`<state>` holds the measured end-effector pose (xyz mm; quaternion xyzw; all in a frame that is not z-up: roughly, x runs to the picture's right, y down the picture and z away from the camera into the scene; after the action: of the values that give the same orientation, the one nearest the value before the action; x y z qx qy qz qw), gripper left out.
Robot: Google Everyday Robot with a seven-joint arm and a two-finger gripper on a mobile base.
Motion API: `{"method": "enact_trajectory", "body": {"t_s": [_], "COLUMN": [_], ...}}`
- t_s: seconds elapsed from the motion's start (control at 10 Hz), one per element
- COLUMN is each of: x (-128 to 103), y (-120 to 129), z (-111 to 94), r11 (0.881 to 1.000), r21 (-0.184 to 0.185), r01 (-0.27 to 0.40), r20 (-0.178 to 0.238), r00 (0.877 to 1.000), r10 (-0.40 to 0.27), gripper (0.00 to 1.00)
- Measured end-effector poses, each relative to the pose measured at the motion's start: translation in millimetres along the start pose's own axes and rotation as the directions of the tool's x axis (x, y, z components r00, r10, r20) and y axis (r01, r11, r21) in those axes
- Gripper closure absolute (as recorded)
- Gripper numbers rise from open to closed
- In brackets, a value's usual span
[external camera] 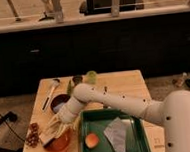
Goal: Place eraser in red bowl
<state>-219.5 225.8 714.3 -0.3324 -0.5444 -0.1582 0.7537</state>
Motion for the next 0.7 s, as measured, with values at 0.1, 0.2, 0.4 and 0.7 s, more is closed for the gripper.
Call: {"method": "enact_trajectory", "body": {"t_s": [0.1,0.2,0.4,0.7], "x": [-0.6,-2.2,-2.9,-3.0], "y": [-0.3,-0.7,-0.3,2.7], "z": [-1.0,-1.6,-3.5,-7.9], "r11": [1.000,1.000,1.000,1.000], "r21": [0.002,0.002,0.004,0.013], "r01": [0.002,0.006,0.009,0.011], "r20": [0.003,0.006,0.008,0.009], "r00": [1.000,1.000,1.000,1.000], "r10": [-0.002,-0.006,-0.009,-0.011], "gripper": [0.20,0.20,0.20,0.20]}}
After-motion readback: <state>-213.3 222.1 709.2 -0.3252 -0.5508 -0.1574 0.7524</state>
